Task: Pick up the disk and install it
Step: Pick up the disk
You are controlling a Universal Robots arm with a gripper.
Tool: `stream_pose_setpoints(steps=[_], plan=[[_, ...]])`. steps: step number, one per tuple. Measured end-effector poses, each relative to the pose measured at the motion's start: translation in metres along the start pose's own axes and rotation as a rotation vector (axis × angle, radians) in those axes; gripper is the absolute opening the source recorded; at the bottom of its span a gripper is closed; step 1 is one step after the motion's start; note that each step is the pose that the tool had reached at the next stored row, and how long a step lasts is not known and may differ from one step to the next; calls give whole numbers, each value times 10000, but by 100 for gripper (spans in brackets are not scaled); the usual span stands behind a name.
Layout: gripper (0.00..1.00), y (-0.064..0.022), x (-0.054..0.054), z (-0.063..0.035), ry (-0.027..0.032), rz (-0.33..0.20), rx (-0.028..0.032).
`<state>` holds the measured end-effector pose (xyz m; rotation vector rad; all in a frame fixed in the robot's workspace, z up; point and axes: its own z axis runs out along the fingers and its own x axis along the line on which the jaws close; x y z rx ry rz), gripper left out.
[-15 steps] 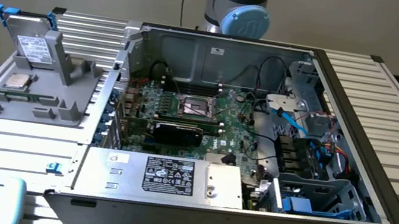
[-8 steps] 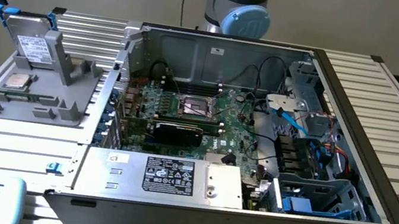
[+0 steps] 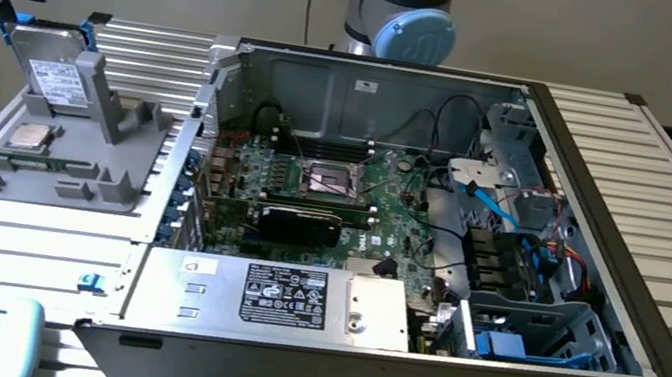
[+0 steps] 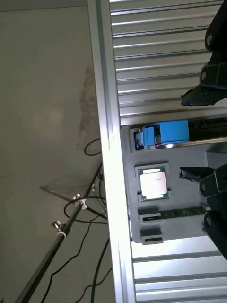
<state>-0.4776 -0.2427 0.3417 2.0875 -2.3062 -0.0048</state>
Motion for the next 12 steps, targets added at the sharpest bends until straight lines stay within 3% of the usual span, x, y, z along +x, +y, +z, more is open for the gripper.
stream_pose_setpoints(steps=[4, 12], plan=[[63, -1, -2, 53, 12, -513, 10], [63, 0, -31, 188, 31, -526, 13]])
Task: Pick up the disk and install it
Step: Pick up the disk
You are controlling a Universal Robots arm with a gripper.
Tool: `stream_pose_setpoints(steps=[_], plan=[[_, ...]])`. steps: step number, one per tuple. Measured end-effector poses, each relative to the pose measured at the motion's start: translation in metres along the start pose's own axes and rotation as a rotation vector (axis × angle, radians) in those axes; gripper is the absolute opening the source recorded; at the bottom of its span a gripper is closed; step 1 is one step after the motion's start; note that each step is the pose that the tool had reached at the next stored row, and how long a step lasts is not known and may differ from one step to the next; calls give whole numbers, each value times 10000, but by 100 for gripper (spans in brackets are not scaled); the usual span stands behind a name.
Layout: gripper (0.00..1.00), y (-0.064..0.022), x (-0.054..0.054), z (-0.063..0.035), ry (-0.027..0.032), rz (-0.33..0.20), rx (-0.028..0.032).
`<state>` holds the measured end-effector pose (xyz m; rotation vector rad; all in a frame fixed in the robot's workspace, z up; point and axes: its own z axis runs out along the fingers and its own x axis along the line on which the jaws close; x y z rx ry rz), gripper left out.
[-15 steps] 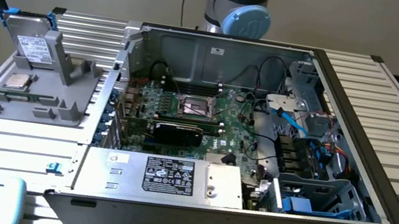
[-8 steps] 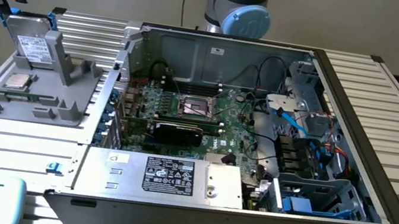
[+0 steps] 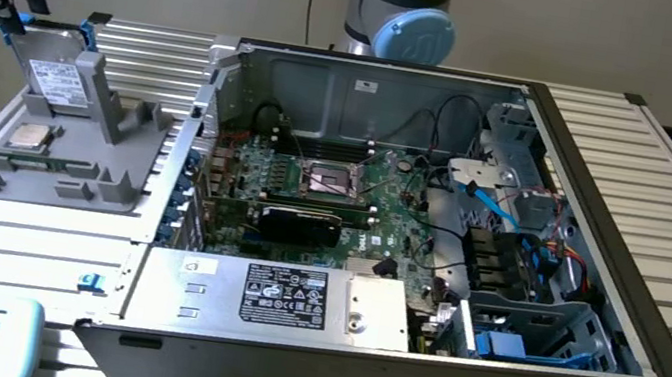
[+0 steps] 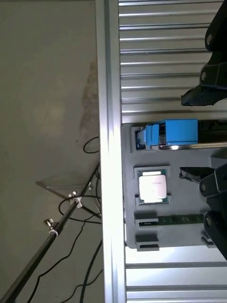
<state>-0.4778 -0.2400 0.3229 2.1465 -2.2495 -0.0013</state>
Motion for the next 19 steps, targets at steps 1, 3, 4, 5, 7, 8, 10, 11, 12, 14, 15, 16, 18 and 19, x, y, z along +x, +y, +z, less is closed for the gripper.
stream_pose_setpoints(steps=[1, 3, 4, 5, 7, 8, 10, 11, 12, 14, 15, 16, 18, 19], plan=[[63, 1, -4, 16, 1, 0, 0], [63, 7, -8, 44, 2, 0, -1], [63, 12, -11, 58, 2, 1, -2], [63, 19, -14, 71, 1, 1, -2], [63, 41, -18, 95, 2, 1, -4], [63, 54, -20, 108, 1, 1, -1], [63, 62, -21, 130, 1, -1, -3], [63, 70, -23, 142, 2, 0, -4], [63, 79, -25, 155, 2, 1, -6], [63, 96, -29, 182, 1, 0, -5], [63, 103, -29, 193, 1, -2, -5], [63, 107, -29, 205, 1, -4, -4], [63, 110, -30, 231, 1, -11, -4], [63, 111, -30, 242, 2, -19, -4]])
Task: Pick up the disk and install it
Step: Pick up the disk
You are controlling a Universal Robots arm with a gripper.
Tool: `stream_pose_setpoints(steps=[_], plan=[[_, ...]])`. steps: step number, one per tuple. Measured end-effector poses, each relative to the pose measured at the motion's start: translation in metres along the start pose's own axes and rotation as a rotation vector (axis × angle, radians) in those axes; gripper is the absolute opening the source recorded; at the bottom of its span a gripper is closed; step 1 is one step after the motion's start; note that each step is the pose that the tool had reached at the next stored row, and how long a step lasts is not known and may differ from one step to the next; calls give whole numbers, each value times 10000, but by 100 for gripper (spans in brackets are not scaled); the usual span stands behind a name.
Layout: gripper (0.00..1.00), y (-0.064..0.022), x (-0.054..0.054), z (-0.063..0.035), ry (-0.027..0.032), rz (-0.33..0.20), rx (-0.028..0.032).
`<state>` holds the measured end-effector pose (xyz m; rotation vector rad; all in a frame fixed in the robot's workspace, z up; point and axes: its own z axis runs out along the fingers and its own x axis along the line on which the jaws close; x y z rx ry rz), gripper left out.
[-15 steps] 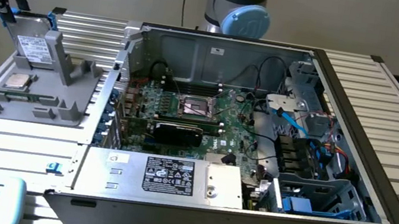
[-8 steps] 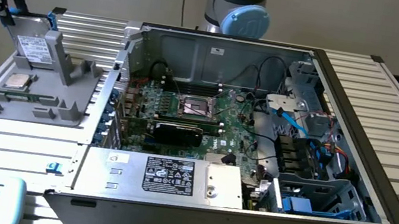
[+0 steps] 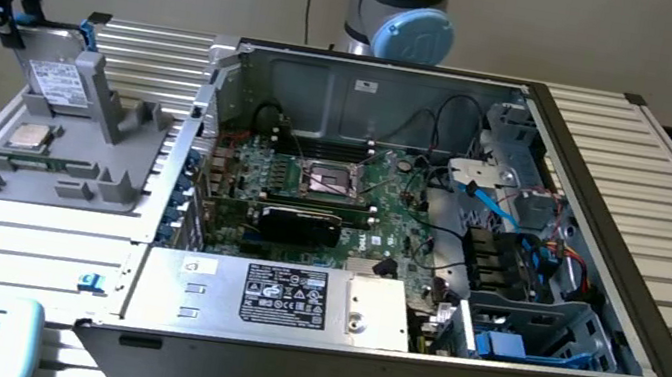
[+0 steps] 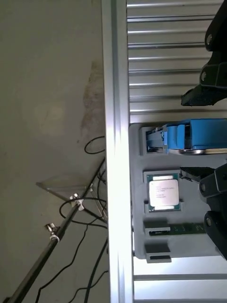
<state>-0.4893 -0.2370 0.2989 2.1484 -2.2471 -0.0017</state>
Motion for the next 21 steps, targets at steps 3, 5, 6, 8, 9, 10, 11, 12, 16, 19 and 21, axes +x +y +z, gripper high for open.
stream_pose_setpoints(steps=[3, 5, 6, 8, 9, 10, 11, 12, 16, 19, 21], plan=[[63, 2, 0, 26, 1, -23, 0], [63, 6, -1, 41, 1, -38, 7], [63, 8, -1, 47, 0, -49, 12], [63, 8, -1, 59, -8, -79, 17], [63, 8, -1, 59, -8, -86, 16], [63, 8, -1, 59, -8, -87, 15], [63, 8, -1, 59, -9, -87, 14], [63, 8, -1, 60, -12, -89, 15], [63, 8, -1, 64, -71, -143, 23], [63, 8, -2, 71, -195, -194, 36], [63, 8, -2, 81, -204, -220, 43]])
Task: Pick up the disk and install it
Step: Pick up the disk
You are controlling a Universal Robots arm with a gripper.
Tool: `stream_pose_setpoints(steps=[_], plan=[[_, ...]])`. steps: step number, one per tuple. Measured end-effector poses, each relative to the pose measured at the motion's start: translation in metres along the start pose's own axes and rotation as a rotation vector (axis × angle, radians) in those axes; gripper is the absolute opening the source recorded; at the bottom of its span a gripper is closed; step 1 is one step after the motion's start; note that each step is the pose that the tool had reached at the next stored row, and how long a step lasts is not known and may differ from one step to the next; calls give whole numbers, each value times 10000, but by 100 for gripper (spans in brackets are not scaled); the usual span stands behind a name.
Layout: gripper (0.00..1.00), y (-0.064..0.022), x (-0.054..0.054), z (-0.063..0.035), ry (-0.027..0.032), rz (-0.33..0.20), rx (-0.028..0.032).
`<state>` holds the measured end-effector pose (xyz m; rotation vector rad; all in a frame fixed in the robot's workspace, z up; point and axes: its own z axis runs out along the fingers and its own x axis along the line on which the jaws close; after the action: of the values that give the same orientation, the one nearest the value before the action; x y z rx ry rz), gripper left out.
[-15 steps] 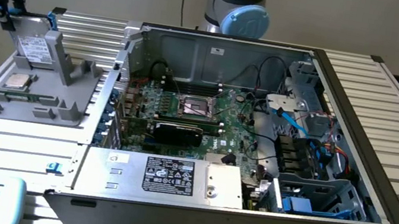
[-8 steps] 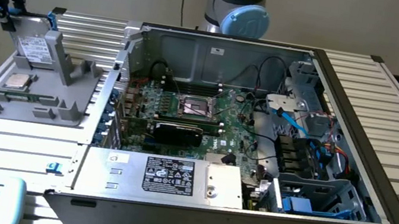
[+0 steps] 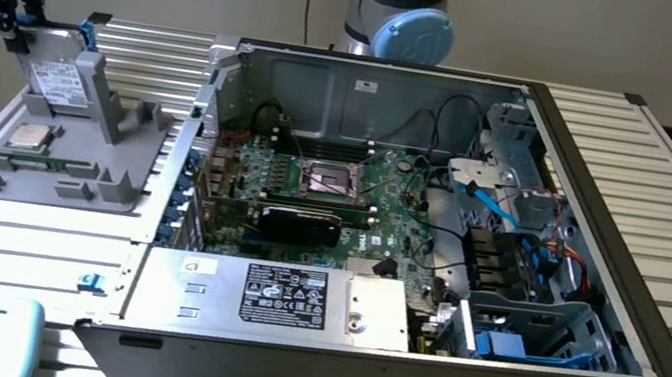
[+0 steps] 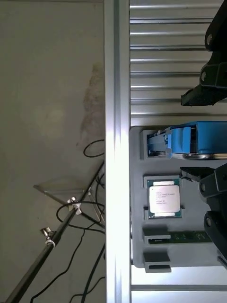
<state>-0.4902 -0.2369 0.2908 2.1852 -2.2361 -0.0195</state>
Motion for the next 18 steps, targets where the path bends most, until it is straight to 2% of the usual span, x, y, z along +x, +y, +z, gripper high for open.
stream_pose_setpoints(steps=[8, 18], plan=[[63, -1, 0, 64, 1, -61, 23], [63, -5, -22, 90, 5, -95, 27]])
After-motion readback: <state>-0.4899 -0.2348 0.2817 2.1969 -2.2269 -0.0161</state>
